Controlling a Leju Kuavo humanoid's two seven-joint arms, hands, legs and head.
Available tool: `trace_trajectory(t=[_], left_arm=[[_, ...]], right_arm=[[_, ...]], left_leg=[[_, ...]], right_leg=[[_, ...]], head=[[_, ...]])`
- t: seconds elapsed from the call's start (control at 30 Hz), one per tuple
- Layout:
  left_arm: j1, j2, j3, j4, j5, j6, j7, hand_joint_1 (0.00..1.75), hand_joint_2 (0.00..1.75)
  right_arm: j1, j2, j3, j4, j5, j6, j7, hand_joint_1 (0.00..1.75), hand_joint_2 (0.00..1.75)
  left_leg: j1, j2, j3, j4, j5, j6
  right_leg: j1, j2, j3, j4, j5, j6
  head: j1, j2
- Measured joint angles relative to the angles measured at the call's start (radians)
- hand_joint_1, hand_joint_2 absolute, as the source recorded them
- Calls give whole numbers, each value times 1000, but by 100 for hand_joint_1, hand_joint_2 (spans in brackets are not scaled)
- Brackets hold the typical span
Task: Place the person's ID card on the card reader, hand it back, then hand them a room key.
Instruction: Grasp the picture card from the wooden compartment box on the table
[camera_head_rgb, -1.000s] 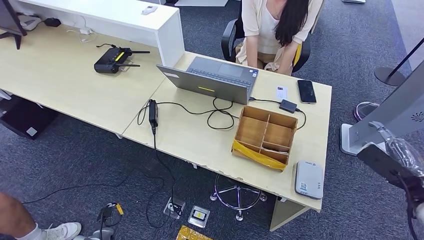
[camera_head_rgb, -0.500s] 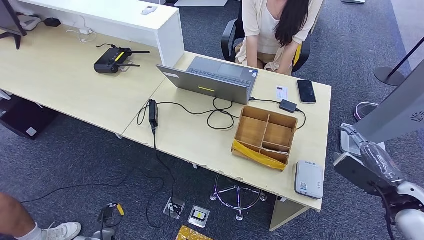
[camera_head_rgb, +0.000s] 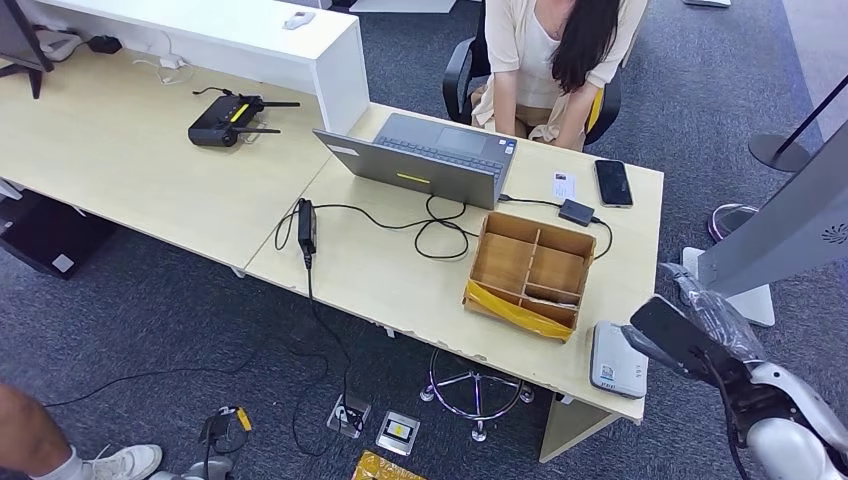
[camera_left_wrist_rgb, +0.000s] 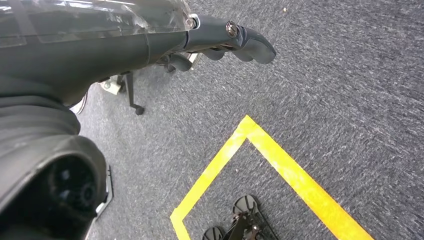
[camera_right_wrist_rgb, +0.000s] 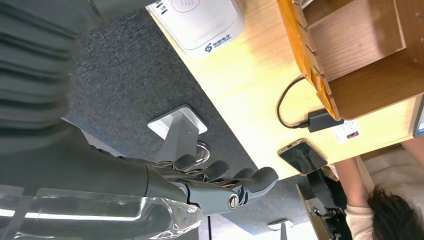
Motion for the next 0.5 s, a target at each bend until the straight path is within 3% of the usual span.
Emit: trace_trajectory(t=[0.5], left_arm=[[0, -1, 0, 0, -17, 1, 15, 0, 0]], right_arm=[[71, -13, 6, -71, 22, -72, 84, 0, 175]], left_leg=[[0, 0, 1, 0, 0, 0]], right_leg=[[0, 0, 0, 0, 0, 0]], head=[[0, 0]])
